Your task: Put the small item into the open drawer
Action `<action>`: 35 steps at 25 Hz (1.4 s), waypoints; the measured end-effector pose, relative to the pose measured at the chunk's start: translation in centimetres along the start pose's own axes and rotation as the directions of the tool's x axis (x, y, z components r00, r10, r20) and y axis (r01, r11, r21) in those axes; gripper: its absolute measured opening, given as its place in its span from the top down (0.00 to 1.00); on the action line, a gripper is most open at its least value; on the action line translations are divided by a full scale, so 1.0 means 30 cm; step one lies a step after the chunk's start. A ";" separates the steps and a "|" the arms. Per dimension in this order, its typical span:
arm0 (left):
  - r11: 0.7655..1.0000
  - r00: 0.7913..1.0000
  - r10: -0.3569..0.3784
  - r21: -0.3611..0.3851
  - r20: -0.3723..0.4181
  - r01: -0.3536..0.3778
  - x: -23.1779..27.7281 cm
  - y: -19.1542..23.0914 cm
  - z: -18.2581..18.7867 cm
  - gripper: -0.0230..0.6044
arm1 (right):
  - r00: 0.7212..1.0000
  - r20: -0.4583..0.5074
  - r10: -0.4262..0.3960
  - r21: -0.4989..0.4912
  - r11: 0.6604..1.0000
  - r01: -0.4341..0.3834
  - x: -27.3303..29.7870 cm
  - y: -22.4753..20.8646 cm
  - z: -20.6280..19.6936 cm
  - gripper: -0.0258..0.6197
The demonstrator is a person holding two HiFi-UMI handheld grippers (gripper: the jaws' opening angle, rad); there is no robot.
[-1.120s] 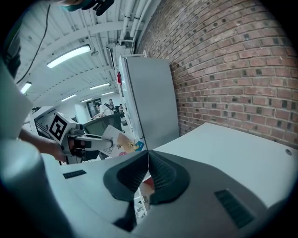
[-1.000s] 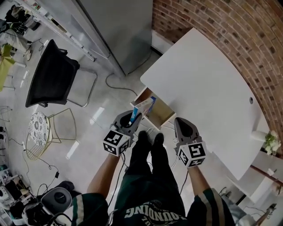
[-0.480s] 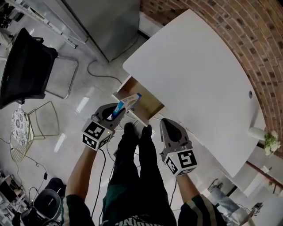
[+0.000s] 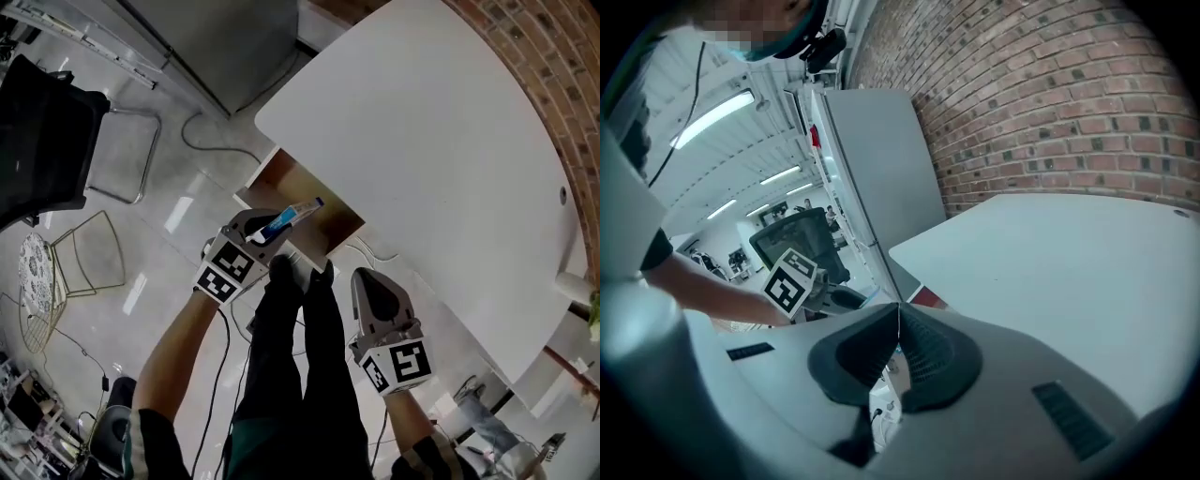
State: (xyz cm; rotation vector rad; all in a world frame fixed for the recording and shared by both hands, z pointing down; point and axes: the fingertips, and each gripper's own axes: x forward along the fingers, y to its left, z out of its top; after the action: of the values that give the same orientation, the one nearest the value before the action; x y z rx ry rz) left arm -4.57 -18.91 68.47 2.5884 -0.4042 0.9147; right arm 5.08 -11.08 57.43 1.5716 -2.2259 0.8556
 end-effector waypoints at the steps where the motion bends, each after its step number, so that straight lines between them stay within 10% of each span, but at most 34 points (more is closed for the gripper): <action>1: 1.000 1.000 -0.004 0.000 -0.005 0.004 0.020 0.003 -0.010 0.82 | 1.000 -0.004 -0.003 -0.001 1.000 0.003 0.009 -0.008 -0.017 0.92; 13: 0.996 0.993 -0.068 0.050 -0.098 0.073 0.238 -0.042 -0.091 0.82 | 0.997 -0.072 -0.006 0.095 0.995 0.013 0.045 -0.051 -0.232 0.92; 35: 0.988 0.978 -0.149 -0.073 -0.144 0.139 0.481 -0.102 -0.157 0.82 | 0.992 -0.123 -0.020 0.155 0.987 0.039 0.000 -0.090 -0.348 0.92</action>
State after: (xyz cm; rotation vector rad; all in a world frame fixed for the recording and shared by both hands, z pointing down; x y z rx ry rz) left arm 4.83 -16.26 80.47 2.4364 -0.1977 1.0188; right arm 6.51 -5.32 66.42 1.5703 -2.0901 1.1107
